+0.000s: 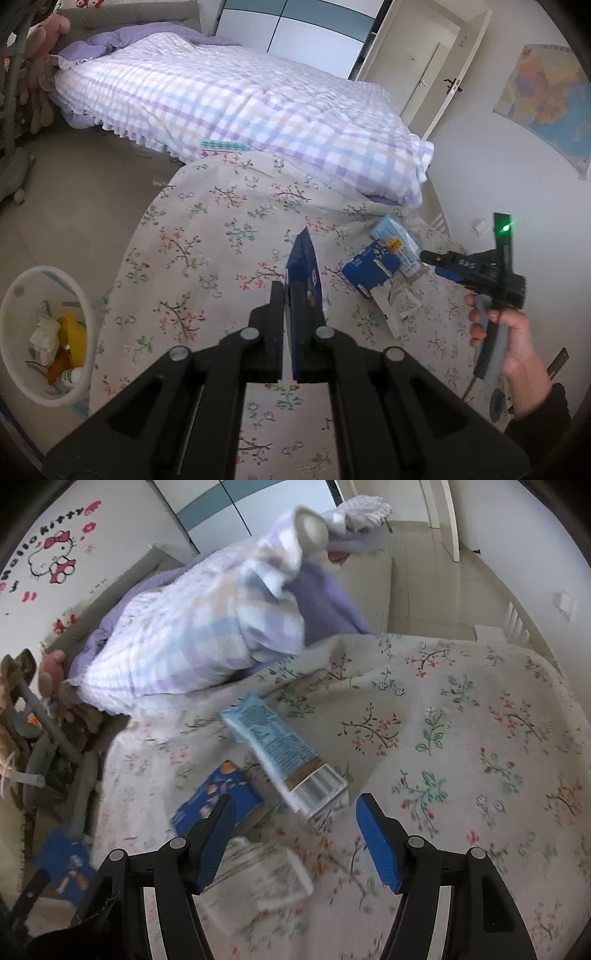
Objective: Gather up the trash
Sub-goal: 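Hold the blue box in the left tool while the right tool reaches toward the milk carton, then grasp the milk carton with the right tool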
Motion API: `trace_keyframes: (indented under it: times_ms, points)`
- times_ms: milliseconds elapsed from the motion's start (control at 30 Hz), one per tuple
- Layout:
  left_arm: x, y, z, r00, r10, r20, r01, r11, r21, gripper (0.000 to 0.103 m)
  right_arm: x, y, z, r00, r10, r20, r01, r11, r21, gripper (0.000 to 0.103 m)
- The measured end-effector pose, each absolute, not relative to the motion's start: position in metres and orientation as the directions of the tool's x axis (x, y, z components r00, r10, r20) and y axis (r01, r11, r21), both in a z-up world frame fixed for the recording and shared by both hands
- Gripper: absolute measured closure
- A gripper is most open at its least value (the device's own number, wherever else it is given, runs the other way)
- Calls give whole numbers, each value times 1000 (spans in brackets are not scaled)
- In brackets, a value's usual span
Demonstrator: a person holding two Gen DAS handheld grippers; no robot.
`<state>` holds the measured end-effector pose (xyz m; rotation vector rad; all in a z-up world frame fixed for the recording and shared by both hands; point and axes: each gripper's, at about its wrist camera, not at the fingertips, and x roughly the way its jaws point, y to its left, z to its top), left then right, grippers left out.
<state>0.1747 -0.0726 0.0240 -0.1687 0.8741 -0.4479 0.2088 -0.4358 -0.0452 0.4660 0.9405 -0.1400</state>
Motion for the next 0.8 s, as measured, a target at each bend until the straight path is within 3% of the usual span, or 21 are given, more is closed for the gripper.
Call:
trace_keyframes:
  times_ms: [100,133,167,267,300,533,567,600,633,800]
  points:
    - [175,-69,22,552,-443,-706,306,896,-323,100,215,-435,-57,572,74,-817,316,899,302,38]
    - [175,-68,22,552,-440,-708,305,897,-320,100,215,-434,-58,570,65,-819,316,903,291,44]
    - [174,-67,21,549,-440,-710,303,897,-322,100,214,-434,-58,569,65,-820,308,908,286,58]
    - [173,-66,19,544,-439,-715,300,898,-323,100,202,-434,-50,588,70,-806,298,907,296,61]
    - [171,-65,19,543,-440,-715,298,897,-326,100,198,-434,-46,589,67,-805,297,909,292,73]
    - [157,-61,25,546,-448,-708,305,893,-330,100,150,-430,-12,585,44,-810,347,889,299,76]
    - [154,-60,27,549,-447,-706,308,894,-327,100,143,-429,-6,586,45,-809,348,888,301,78]
    - [150,-59,29,553,-446,-703,310,894,-324,100,136,-426,-1,588,50,-807,344,888,306,97]
    - [147,-57,30,556,-446,-701,311,894,-322,100,128,-424,5,591,58,-805,339,887,313,101]
    - [128,-46,36,564,-447,-694,307,894,-326,100,88,-412,26,601,88,-794,322,883,341,102]
